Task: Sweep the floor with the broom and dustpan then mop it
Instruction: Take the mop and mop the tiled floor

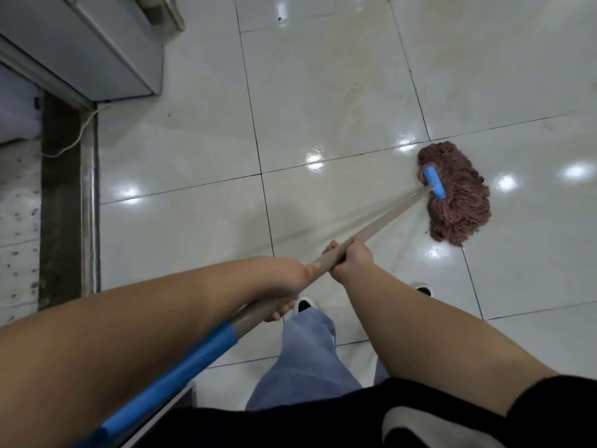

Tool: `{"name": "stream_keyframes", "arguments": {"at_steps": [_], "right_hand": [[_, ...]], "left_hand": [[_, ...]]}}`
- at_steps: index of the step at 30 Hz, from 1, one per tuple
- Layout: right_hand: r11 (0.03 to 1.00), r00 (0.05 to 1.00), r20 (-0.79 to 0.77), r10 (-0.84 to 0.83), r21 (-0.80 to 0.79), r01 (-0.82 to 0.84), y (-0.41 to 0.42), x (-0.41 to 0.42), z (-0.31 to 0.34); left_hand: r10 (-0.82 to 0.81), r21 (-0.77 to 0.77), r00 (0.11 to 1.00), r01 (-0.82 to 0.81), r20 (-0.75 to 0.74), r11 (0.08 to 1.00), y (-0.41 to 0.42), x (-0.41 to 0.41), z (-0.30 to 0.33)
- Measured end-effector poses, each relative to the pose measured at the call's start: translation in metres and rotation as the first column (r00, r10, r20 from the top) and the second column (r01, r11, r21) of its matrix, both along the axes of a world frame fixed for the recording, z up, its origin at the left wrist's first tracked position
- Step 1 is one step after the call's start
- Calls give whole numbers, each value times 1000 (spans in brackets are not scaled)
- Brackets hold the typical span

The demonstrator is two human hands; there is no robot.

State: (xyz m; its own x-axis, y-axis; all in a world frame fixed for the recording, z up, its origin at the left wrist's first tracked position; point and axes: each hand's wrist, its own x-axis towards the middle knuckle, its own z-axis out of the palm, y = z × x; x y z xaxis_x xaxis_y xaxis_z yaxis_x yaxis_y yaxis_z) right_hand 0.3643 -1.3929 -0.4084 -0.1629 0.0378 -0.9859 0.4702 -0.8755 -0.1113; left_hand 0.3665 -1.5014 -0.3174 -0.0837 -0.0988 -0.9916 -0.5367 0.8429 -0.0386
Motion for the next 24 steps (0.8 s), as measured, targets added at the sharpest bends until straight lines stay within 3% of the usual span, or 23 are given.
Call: {"name": "stream_keyframes", "arguments": {"at_steps": [6,10,18,24], "right_hand": [[997,997,8,-80,0,80,111,-34,-7],[966,966,-57,-252,-72,247,177,-59,-5],[910,897,-159,-412,-110,399,370,-111,23],[964,943,-198,-266,-28,266,492,-141,47]], "left_hand": [[-52,43,998,51,39,998,115,-37,-14],[-78,49,997,77,17,996,198,-76,-12],[-175,106,985,174,-6,979,406,-146,7],[-228,188,971,237,-66,953,538,-182,10]]}}
